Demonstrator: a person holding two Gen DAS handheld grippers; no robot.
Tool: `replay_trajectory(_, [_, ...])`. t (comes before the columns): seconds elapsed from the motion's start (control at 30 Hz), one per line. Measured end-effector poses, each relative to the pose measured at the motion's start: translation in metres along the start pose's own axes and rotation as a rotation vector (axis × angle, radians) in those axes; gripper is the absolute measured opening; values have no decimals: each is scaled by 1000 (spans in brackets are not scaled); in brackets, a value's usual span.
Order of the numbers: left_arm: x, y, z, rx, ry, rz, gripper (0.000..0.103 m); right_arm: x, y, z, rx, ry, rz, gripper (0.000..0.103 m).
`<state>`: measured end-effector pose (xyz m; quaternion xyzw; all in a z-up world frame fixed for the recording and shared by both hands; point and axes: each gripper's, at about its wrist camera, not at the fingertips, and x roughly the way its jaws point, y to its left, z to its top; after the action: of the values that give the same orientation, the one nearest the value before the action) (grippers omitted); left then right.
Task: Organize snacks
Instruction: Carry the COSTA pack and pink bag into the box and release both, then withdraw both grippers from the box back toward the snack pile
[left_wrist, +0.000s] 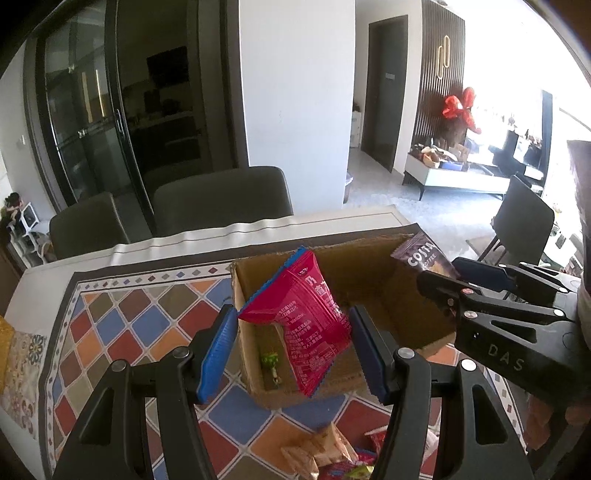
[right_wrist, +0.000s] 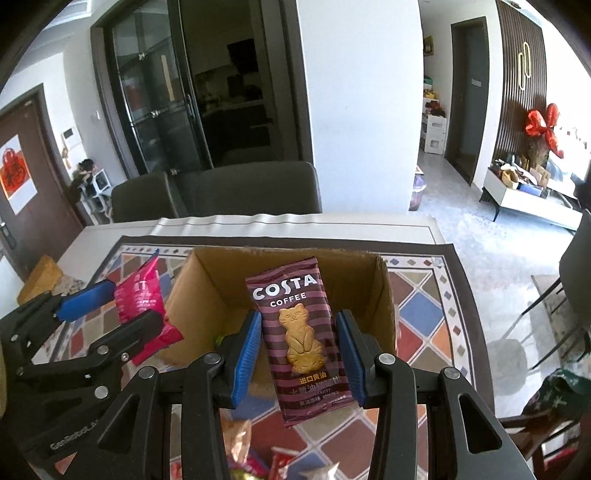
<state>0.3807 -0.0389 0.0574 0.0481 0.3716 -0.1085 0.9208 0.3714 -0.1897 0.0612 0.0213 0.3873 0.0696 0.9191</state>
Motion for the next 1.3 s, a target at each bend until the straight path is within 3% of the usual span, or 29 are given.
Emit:
replay_trajectory(0.27, [34, 0, 7, 36, 48, 22, 62, 33, -10, 10, 9, 40, -22, 43])
replay_trajectory(0.4, [40, 2, 8, 22, 46, 32, 70, 38, -11, 10, 5, 40, -47, 45])
replay_trajectory(0.5, [39, 2, 5, 31, 42, 53, 81, 39, -12, 9, 1, 33, -90, 67])
replay_trajectory(0.57, [36, 3, 3, 22, 47, 65, 81, 35, -15, 7, 13, 28, -105, 68])
replay_trajectory(0.77, [9, 9, -9, -22, 22, 63, 81, 17, -18, -5, 14, 2, -102, 68])
replay_trajectory(1.3, [-85, 11, -49, -14, -103, 86, 81, -60, 19, -47, -63, -133, -54, 68])
